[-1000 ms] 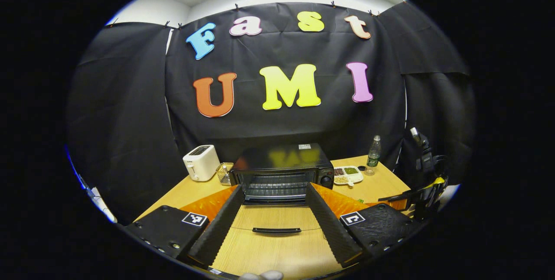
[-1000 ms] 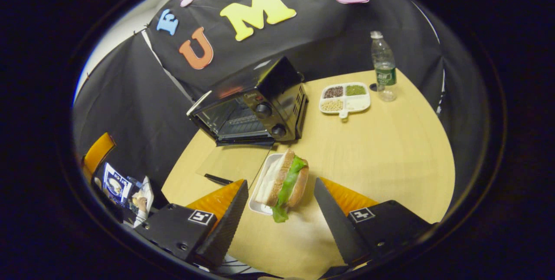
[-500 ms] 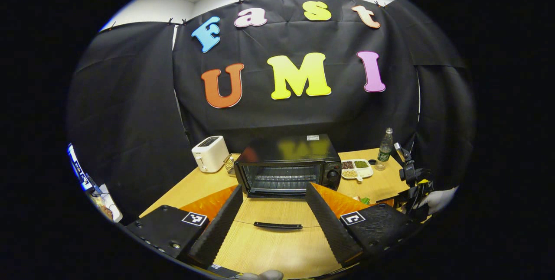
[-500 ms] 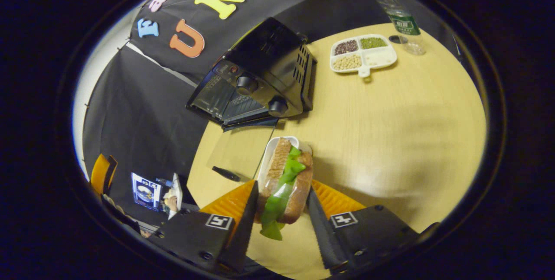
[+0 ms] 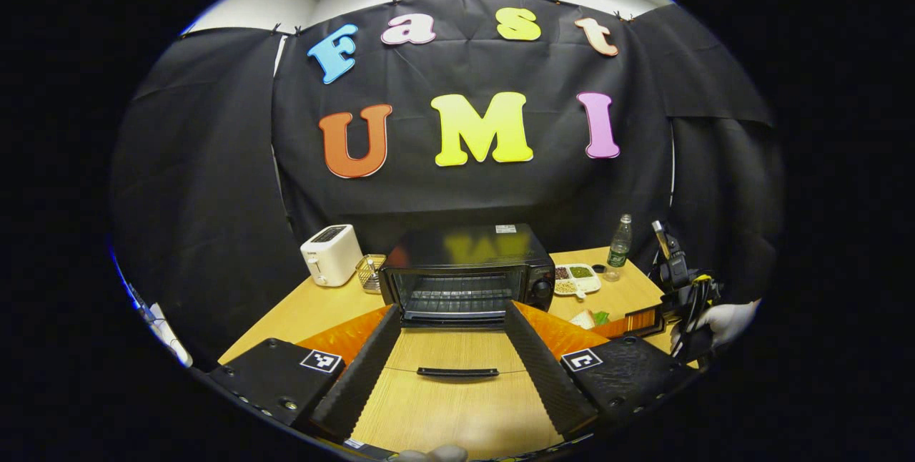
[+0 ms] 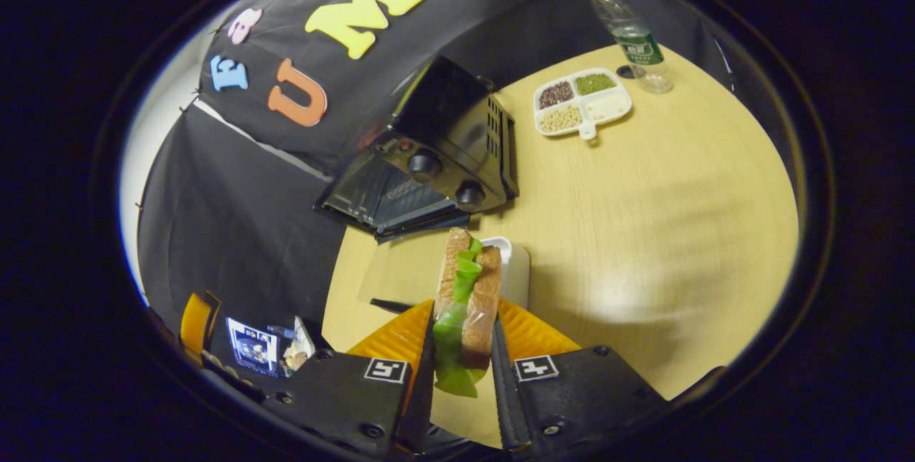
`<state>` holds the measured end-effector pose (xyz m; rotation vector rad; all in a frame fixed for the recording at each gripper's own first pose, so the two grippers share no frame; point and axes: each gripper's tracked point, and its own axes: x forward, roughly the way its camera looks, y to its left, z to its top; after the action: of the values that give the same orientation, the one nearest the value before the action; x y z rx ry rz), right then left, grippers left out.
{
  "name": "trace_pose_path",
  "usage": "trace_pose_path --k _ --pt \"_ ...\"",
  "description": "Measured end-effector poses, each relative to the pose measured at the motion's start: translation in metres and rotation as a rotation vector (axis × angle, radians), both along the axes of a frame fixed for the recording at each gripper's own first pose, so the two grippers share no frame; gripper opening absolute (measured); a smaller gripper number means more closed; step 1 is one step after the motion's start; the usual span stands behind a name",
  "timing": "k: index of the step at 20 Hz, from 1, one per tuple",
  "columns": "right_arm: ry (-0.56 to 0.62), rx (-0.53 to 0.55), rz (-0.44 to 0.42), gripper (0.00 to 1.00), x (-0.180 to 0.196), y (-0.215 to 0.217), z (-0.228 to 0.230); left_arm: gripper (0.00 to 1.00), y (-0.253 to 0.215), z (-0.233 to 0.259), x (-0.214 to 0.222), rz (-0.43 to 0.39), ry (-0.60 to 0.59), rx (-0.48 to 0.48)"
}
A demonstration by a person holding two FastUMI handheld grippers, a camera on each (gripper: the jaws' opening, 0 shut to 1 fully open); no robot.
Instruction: Open the electric oven with the left hand, put the food in, and close the electric oven.
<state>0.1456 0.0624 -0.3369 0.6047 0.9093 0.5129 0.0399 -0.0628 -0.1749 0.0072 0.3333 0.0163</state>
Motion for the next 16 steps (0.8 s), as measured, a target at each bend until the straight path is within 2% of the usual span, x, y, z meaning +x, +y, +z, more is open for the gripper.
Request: trace_pose_path --k 4,6,9,13,14,16 --pt "-0.077 0.115 -0.155 0.41 0.001 0.049 0.034 0.96 0.030 0.004 -0.010 -0.052 -0.017 -0.016" --pt "-0.099 0.190 -0.232 0.38 0.006 0.079 0.039 0.96 0.046 0.002 -0.014 -0.079 -0.018 -0.021" --pt "-0.119 0.310 -0.339 0.39 0.015 0.124 0.039 0.96 0.065 -0.003 -0.020 -0.115 -0.014 -0.027" --pt "-0.139 0.391 -0.448 0.38 0.037 0.175 0.022 0.96 0.088 -0.017 -0.029 -0.121 0.003 -0.024" --pt "-0.138 0.416 -0.477 0.40 0.045 0.184 0.019 0.96 0.092 -0.019 -0.031 -0.119 0.008 -0.027" --pt "-0.134 0.457 -0.542 0.37 0.068 0.201 0.009 0.96 0.098 -0.023 -0.033 -0.117 0.011 -0.029"
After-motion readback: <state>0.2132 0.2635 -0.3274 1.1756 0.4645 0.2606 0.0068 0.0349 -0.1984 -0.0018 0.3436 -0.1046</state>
